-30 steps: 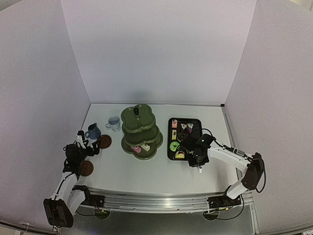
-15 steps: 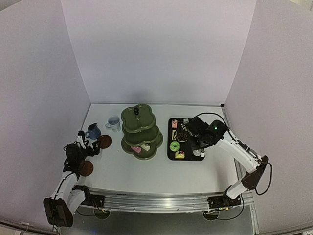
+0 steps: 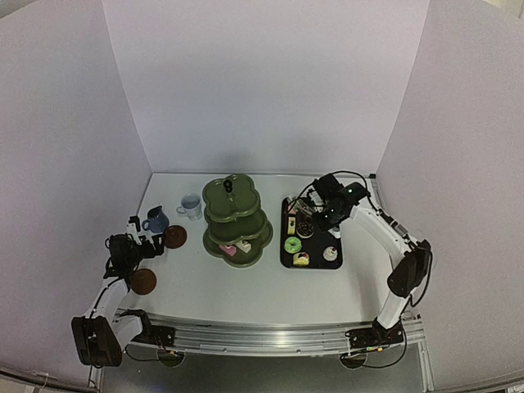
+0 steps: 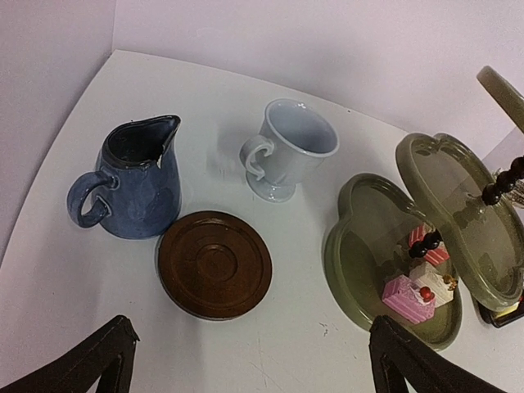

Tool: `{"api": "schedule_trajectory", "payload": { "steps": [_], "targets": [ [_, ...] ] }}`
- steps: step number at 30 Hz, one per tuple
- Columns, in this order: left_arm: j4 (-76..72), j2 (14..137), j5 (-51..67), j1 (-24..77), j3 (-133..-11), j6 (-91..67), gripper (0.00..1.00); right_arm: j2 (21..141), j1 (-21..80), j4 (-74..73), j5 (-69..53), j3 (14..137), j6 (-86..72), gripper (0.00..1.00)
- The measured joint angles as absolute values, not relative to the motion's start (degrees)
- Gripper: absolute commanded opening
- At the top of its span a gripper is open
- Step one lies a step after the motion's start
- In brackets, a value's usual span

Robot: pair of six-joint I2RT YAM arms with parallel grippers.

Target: Serve the afternoon tea

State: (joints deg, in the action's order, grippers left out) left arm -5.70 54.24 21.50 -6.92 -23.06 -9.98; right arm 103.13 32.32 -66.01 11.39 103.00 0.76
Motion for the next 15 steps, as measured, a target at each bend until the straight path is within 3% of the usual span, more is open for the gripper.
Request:
{"api": "schedule_trajectory", "payload": {
  "steps": [15],
  "targets": [
    [-4.9, 58.82, 23.46, -6.98, -25.04, -9.06, 1.0, 116.78, 32.56, -60.32, -0.27, 110.47, 16.78, 0.0]
  ]
}}
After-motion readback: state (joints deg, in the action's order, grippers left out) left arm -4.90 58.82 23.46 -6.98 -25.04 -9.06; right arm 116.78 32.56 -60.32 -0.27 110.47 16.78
